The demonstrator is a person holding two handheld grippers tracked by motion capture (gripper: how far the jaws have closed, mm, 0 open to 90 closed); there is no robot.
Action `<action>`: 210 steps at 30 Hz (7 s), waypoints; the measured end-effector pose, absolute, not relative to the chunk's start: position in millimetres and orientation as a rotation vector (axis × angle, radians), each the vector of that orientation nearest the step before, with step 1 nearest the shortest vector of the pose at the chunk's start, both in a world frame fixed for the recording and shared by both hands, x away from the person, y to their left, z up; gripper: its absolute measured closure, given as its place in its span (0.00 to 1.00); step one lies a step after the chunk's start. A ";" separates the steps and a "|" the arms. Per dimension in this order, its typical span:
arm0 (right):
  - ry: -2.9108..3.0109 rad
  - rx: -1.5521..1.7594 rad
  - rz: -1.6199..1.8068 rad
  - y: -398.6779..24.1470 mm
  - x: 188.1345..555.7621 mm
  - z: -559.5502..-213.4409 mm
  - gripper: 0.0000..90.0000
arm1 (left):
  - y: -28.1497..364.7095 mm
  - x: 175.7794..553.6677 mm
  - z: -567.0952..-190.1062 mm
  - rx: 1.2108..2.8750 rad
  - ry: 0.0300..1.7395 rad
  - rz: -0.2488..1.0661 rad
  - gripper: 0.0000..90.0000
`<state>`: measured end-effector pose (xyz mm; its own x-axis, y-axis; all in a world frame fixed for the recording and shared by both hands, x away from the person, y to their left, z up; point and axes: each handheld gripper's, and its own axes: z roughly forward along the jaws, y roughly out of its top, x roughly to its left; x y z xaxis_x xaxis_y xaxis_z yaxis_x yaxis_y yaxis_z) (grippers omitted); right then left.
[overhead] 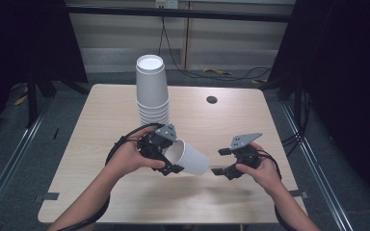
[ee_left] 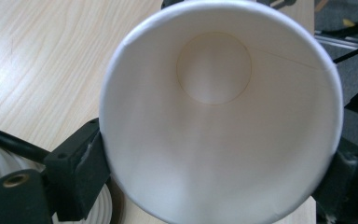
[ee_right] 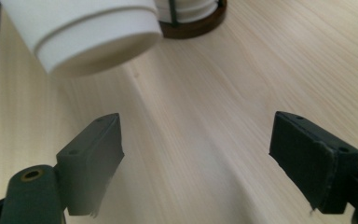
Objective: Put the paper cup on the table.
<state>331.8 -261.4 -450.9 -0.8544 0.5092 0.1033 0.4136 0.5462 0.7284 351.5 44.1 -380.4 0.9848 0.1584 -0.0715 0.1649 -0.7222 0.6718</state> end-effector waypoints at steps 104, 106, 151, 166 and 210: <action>2.461 1.006 1.033 -292.1 333.9 -503.7 0.17 | -2.6 348.2 -393.0 2.790 0.098 0.015 0.08; 2.461 1.007 1.033 -292.1 333.9 -503.7 0.17 | -3.3 348.2 -395.8 2.778 0.103 0.009 0.08; 2.464 1.007 1.032 -292.2 333.7 -503.6 0.17 | -9.2 349.9 -430.1 2.609 0.178 0.000 0.12; 2.464 1.008 1.031 -292.2 333.7 -503.6 0.17 | 21.6 350.2 -431.5 2.550 0.228 0.009 0.13; 2.464 1.008 1.031 -292.2 333.7 -503.5 0.17 | 95.2 347.0 -451.4 2.417 0.382 0.006 0.17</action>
<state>333.7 -292.2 -503.5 -0.7151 0.6990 0.0061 0.4951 0.5003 0.7104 347.0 95.2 -451.4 0.9568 0.2746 -0.0956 0.2714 -0.7253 0.6327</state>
